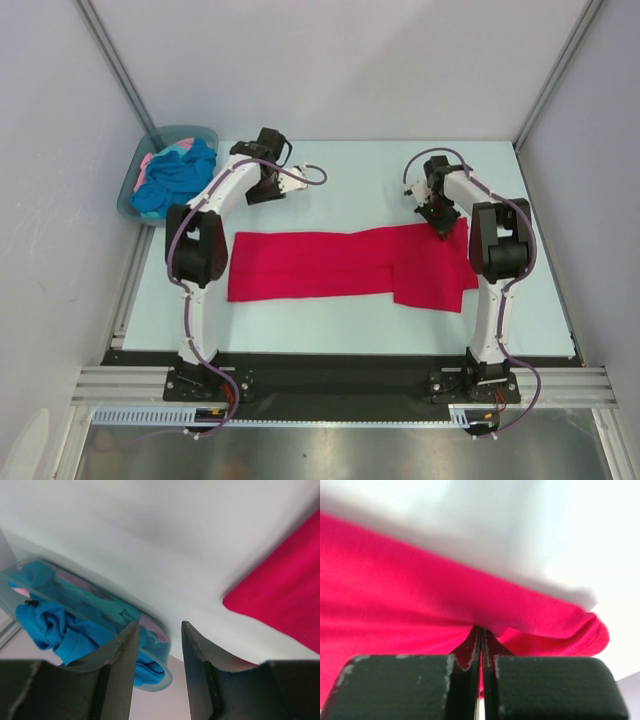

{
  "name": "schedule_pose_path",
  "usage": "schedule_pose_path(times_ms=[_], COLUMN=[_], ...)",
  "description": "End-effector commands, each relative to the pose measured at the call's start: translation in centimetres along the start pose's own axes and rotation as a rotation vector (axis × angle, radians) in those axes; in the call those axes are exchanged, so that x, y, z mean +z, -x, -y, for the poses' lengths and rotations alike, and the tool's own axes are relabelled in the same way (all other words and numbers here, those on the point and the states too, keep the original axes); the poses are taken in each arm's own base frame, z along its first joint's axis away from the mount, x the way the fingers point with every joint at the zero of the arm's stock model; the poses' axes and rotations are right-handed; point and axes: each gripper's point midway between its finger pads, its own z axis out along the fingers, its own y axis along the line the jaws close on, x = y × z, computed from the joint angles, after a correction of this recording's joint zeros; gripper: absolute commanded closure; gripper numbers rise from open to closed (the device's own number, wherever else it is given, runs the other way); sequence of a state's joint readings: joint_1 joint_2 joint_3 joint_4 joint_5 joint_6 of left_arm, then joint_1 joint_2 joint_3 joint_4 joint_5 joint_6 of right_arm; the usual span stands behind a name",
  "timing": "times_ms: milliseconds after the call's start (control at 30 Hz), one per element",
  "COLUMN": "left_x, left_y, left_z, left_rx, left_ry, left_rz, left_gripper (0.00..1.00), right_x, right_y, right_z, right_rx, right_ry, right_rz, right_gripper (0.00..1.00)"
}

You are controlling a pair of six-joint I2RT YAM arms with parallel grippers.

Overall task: Fold and stack the t-shirts
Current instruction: Fold the tshirt

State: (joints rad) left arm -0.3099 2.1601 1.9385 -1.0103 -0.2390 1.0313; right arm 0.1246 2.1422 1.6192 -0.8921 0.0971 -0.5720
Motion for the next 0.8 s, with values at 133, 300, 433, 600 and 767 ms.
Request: schedule_pose_path(times_ms=[133, 300, 433, 600, 767], left_x=[-5.3, -5.5, -5.7, -5.6, -5.2], left_y=[-1.1, -0.8, -0.6, -0.7, -0.5], left_z=[-1.6, -1.3, -1.4, -1.4, -1.1], left_rx=[-0.058, -0.065, -0.065, -0.048, -0.027], left_ry=[0.12, 0.126, 0.135, 0.138, 0.131], left_rz=[0.018, 0.015, 0.019, 0.015, 0.024], left_gripper=[0.55, 0.55, 0.55, 0.55, 0.55], right_x=[4.7, 5.6, 7.1, 6.6, 5.1], right_y=[8.0, 11.2, 13.4, 16.8, 19.8], right_z=[6.5, 7.4, 7.5, 8.1, 8.4], right_rx=[0.034, -0.024, -0.097, -0.193, -0.231], right_ry=[-0.182, -0.217, -0.248, -0.357, -0.492], right_rz=[0.17, 0.193, 0.194, 0.226, 0.27], right_gripper=[1.0, 1.0, 1.0, 1.0, 0.9])
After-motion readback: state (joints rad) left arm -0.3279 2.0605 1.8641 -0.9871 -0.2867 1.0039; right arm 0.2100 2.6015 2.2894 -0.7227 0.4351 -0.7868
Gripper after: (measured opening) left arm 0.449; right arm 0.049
